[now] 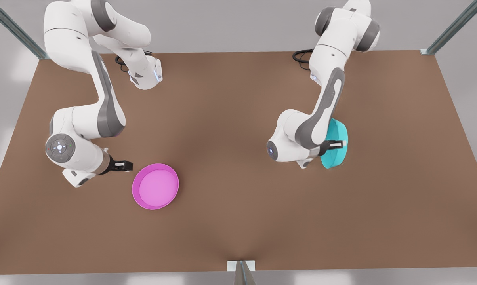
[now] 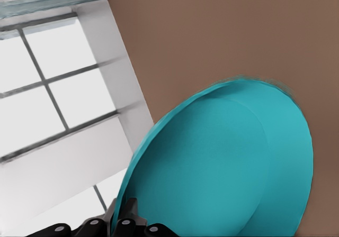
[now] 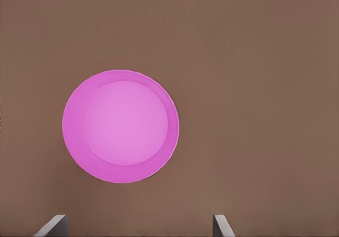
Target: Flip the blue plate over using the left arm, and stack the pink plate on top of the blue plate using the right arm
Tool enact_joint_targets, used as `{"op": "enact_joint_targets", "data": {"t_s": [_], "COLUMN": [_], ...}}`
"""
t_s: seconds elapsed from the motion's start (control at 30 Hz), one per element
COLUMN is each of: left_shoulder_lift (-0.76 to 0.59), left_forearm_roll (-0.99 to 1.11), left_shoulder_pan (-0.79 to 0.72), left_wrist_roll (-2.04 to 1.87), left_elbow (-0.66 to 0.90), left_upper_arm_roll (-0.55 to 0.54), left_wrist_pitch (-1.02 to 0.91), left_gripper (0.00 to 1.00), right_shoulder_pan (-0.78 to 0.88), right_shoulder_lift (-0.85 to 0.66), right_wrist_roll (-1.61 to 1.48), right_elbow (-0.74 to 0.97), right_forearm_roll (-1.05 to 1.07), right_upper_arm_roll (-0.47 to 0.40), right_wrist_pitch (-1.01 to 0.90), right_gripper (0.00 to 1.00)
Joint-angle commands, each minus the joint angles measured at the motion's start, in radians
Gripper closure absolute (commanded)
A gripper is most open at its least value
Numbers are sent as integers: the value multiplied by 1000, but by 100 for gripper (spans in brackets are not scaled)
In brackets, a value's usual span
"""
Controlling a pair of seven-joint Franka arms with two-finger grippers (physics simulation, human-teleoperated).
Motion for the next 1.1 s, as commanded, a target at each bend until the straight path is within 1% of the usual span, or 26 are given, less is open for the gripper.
{"op": "enact_joint_targets", "data": {"t_s": [0.0, 0.07, 0.23, 0.33, 0.4, 0.43, 0.47, 0.53, 0.6, 0.67, 0.7, 0.77, 0.83, 0.9, 0.93, 0.97, 1.0, 1.03, 1.07], "left_shoulder_lift": [8, 34, 104, 147, 189, 204, 219, 236, 279, 311, 339, 377, 431, 453, 462, 468, 474, 489, 500], "left_forearm_roll": [21, 63, 155, 188, 250, 259, 259, 261, 276, 320, 333, 374, 386, 394, 394, 394, 409, 422, 422], "left_shoulder_pan": [-14, -75, -195, -264, -325, -355, -381, -402, -448, -465, -480, -503, -519, -533, -542, -548, -548, -550, -551], "left_wrist_roll": [-15, -76, -162, -197, -197, -199, -219, -242, -243, -243, -256, -256, -256, -257, -257, -257, -256, -254, -254], "left_elbow": [0, 0, 0, 0, 0, 0, 1, 6, 49, 72, 97, 129, 193, 202, 204, 205, 205, 225, 233], "left_upper_arm_roll": [1, -1, -5, -5, -5, -5, -5, -7, -5, -5, -5, -5, -5, -5, -5, -5, -5, -7, -7], "left_wrist_pitch": [-13, -67, -147, -176, -231, -243, -249, -265, -274, -280, -280, -279, -274, -275, -277, -279, -279, -280, -280], "left_gripper": [79, 79, 79, 79, 79, 79, 79, 79, 79, 79, 79, 79, 79, 79, 79, 79, 79, 79, 79], "right_shoulder_pan": [1, 37, 80, 43, 6, -46, -54, -42, 6, 95, 98, 8, -83, -156, -210, -227, -224, -229, -232], "right_shoulder_lift": [0, 5, 11, 19, 11, 11, 11, 15, 19, 22, 43, 42, 48, 61, 94, 123, 137, 170, 192], "right_wrist_roll": [-6, -3, -13, -22, -6, -11, 3, 18, 21, 29, 26, -13, -82, -189, -266, -293, -316, -313, -312], "right_elbow": [0, -4, -1, -3, -3, 22, 19, 19, 14, 3, -24, -136, -139, -135, -127, -126, -138, -142, -159], "right_forearm_roll": [-15, -36, -44, -42, -39, -36, -42, -39, -35, -33, -38, -36, -35, -35, -33, 5, 111, 131, 206], "right_upper_arm_roll": [1, 1, 9, 5, -1, 4, 2, 2, 7, 9, 7, 9, 10, 10, 10, 12, 10, 12, 10], "right_wrist_pitch": [1, 39, 44, 44, -21, -22, -85, -85, -36, 39, 74, 182, 199, 228, 245, 268, 256, 240, 240], "right_gripper": [0, 0, 0, 0, 0, 0, 0, 0, 0, 0, 0, 0, 0, 0, 0, 0, 0, 0, 0]}}
